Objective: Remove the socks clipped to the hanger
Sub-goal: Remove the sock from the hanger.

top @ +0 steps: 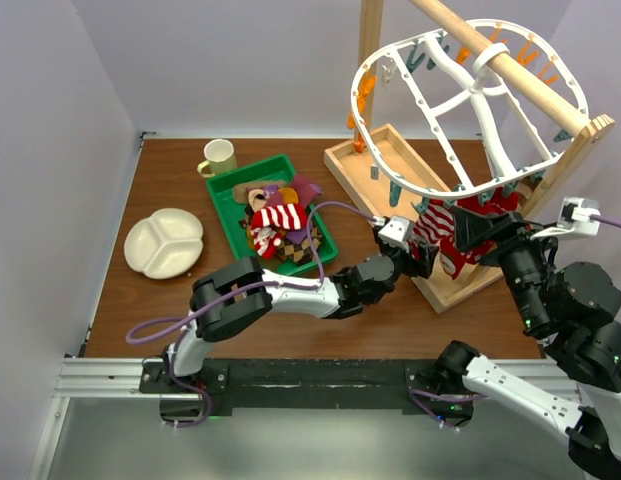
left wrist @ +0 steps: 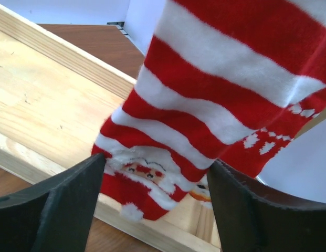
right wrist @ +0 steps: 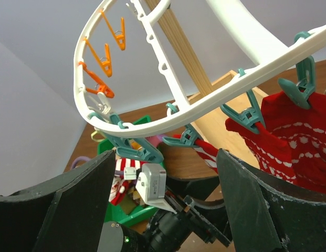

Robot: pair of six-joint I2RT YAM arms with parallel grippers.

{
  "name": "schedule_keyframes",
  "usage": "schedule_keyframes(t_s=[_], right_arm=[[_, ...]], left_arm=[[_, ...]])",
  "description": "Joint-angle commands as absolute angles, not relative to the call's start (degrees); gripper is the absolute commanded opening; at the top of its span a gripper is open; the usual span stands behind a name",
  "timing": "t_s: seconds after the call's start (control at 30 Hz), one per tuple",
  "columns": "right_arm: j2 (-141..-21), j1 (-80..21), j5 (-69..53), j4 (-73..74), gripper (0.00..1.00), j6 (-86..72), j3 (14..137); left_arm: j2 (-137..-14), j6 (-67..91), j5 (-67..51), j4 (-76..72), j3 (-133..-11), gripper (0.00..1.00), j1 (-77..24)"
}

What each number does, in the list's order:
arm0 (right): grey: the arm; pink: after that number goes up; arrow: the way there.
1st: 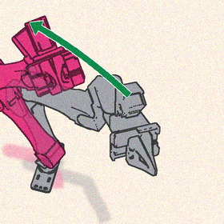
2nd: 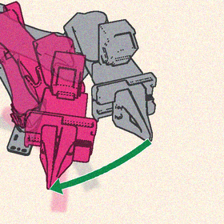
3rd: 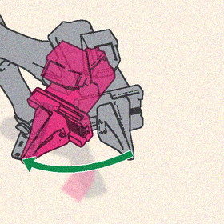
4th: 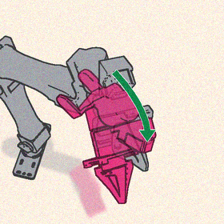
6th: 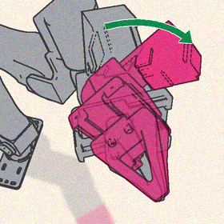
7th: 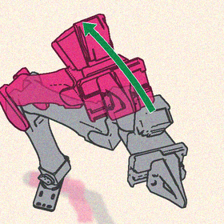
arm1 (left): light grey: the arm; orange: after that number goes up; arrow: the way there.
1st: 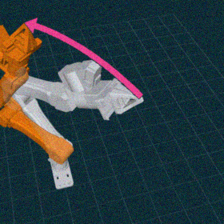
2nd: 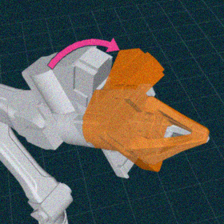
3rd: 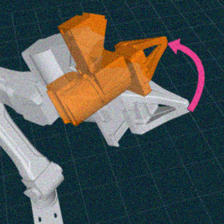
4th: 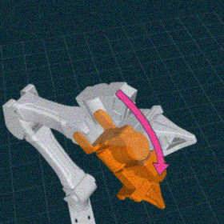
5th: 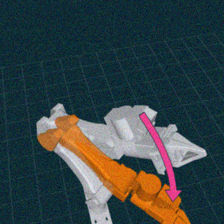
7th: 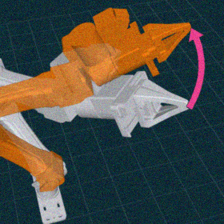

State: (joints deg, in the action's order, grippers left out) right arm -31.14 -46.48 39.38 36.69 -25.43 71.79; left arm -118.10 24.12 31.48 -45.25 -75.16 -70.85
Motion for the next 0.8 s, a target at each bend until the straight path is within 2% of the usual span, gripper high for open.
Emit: schedule_keyframes(t_s=[0.0,0.07,0.1,0.17,0.2,0.23,0.27,0.77], right_arm=[[-30.67,-46.50,39.90,36.83,0.82,-24.52,72.42],[-30.32,-46.49,40.08,36.91,0.82,-24.52,72.16],[-30.24,-46.49,40.08,36.83,0.82,-24.61,71.98],[-29.71,-46.58,40.17,36.74,0.81,-24.61,71.55],[-29.62,-46.50,40.25,36.56,0.81,-24.78,71.37],[-29.36,-46.49,40.25,36.48,0.80,-24.87,71.19],[-29.18,-46.58,40.25,36.47,0.80,-24.87,70.84],[-29.88,-46.58,39.29,34.28,0.77,-26.63,66.80]], left_arm=[[-118.92,20.83,33.93,-53.86,-76.91,0.66,-70.75],[-118.22,19.78,33.40,-55.45,-75.42,0.50,-70.84],[-117.86,19.34,33.05,-56.16,-74.89,0.36,-70.84],[-116.46,18.38,32.87,-57.48,-73.22,0.24,-70.84],[-115.93,18.20,32.96,-58.00,-72.69,0.09,-70.84],[-115.32,17.93,32.87,-58.09,-71.73,0.03,-70.84],[-114.09,17.76,32.87,-58.10,-71.20,0.00,-70.84],[-97.66,16.79,37.70,-59.68,-53.62,0.00,-69.79]])
